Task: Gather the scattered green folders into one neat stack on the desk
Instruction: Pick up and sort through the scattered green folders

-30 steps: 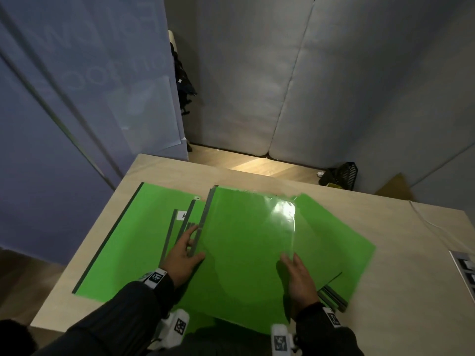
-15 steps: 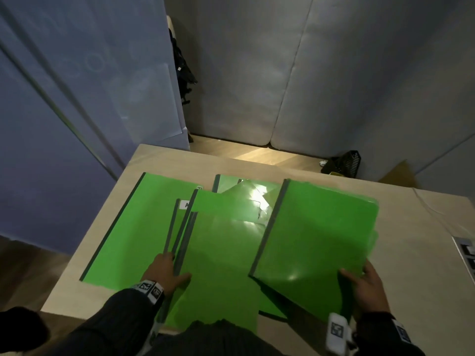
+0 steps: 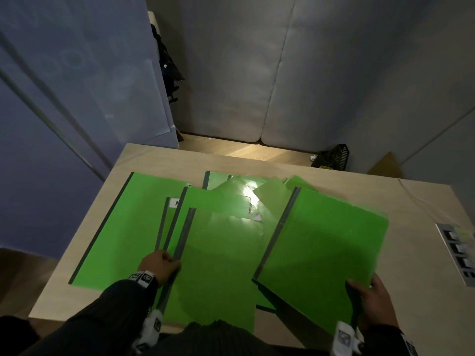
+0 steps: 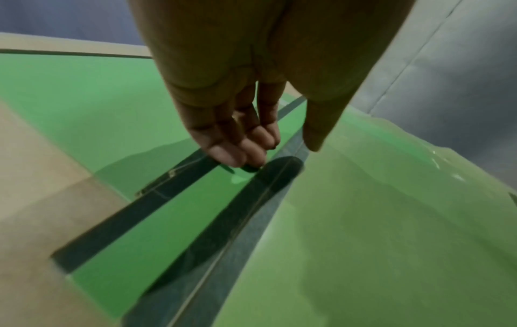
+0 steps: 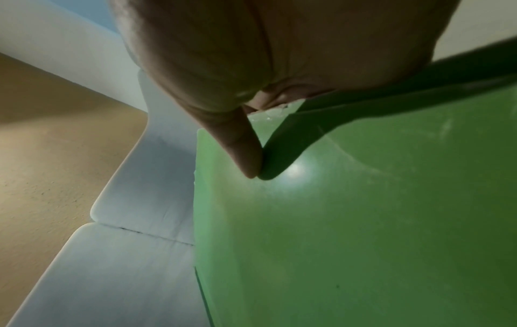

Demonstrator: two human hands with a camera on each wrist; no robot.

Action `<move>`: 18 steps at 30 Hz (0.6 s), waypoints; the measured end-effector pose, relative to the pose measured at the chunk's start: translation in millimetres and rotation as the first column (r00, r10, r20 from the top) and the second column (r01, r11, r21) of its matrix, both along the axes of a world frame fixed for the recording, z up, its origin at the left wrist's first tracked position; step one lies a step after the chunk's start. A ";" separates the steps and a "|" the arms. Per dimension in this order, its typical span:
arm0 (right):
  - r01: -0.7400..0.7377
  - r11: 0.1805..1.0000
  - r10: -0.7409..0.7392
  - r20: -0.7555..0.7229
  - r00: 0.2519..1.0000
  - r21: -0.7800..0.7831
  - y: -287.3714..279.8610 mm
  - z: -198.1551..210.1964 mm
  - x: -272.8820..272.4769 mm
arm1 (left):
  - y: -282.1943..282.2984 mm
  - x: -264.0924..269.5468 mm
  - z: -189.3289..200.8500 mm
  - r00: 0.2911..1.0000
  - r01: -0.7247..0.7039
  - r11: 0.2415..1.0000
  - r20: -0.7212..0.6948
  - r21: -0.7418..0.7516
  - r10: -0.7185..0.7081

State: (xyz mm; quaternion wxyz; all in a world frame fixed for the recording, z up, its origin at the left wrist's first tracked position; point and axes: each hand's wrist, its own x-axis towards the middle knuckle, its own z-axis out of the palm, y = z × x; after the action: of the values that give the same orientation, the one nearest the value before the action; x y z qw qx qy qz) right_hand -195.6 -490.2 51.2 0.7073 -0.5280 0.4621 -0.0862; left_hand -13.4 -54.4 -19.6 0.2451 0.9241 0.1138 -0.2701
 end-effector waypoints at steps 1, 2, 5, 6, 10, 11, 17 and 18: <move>0.002 1.000 -0.002 0.003 1.000 0.006 -0.1 -1.7 -0.7 | -3.1 -1.8 -1.5 0.999 0.042 0.999 -0.004 0.027 -0.042; 0.012 1.000 -0.013 0.009 1.000 0.016 -0.1 -2.7 -0.9 | -6.2 -3.1 -2.9 0.996 0.086 0.994 0.007 0.061 -0.086; 0.028 0.999 -0.030 0.026 0.999 0.046 0.8 -4.2 -1.3 | -14.0 -3.7 -0.4 0.992 0.123 0.986 0.027 0.109 -0.126; 0.027 0.998 -0.029 0.036 0.999 0.051 0.5 -4.1 -1.7 | -15.1 -2.9 1.1 0.993 0.110 0.989 0.041 0.098 -0.115; 0.026 0.998 -0.028 0.025 0.999 0.058 -0.4 -4.1 -4.9 | -9.9 9.2 23.8 0.982 -0.064 0.997 0.177 -0.043 0.070; 0.029 0.998 -0.030 0.015 0.999 0.059 -1.0 -4.4 -6.3 | -5.6 14.8 33.6 0.968 -0.108 0.991 0.218 -0.075 0.122; 0.040 0.994 -0.042 0.020 0.999 0.102 0.3 -6.4 -6.3 | 48.5 61.7 96.9 0.773 -0.289 0.931 0.520 -0.223 0.365; 0.028 0.994 -0.030 0.019 0.999 0.104 1.7 -7.6 -4.4 | 56.8 70.9 104.7 0.735 -0.297 0.910 0.539 -0.291 0.412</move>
State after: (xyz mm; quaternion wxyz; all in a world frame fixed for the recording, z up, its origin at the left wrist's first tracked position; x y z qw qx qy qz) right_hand -200.0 -488.5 43.5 0.7370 -0.4830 0.4663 -0.0779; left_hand 57.5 2.4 85.1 0.4000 0.8955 0.1812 0.0723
